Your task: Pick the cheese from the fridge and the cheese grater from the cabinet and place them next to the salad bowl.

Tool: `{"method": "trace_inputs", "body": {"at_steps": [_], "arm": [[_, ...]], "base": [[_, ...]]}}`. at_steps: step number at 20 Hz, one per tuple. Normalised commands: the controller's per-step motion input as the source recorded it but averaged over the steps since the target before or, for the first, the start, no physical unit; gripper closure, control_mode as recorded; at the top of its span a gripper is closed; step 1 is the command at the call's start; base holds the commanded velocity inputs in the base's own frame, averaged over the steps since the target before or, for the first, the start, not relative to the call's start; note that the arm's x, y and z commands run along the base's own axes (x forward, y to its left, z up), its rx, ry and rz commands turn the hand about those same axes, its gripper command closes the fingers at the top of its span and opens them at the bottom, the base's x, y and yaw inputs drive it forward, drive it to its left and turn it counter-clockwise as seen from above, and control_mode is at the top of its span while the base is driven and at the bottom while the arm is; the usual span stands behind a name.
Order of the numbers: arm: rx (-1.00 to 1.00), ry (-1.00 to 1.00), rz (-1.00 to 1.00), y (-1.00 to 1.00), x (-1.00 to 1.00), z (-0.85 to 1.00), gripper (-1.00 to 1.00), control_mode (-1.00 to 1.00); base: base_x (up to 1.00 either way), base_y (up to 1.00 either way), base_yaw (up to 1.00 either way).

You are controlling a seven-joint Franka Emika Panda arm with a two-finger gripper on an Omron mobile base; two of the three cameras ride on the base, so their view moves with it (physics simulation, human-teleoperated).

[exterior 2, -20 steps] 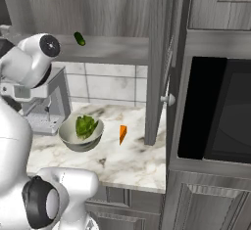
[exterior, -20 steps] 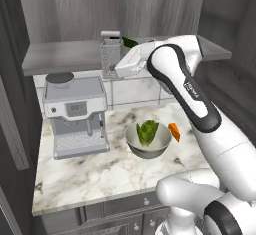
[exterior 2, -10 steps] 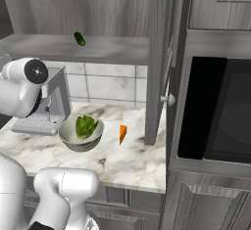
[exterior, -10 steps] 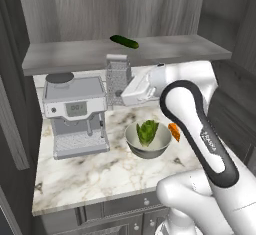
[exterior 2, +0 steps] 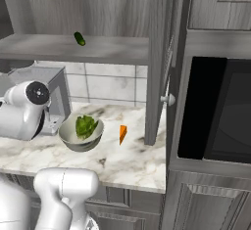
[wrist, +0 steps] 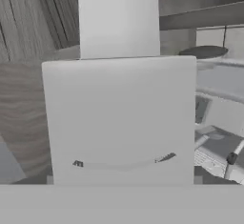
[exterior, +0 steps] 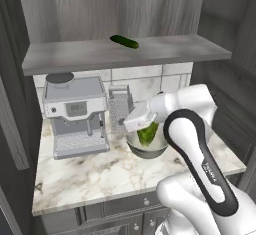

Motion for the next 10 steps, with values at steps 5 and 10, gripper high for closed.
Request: {"method": "trace_inputs", "body": {"at_steps": [5,10], "arm": [[0.00,0.38,0.00,-0.05,0.01,-0.74,1.00,-1.00],[0.00,0.26,0.01,0.04,0.12,-0.81,1.00,-1.00]], "base": [[0.00,0.00,0.00],[0.00,0.00,0.00]]}}
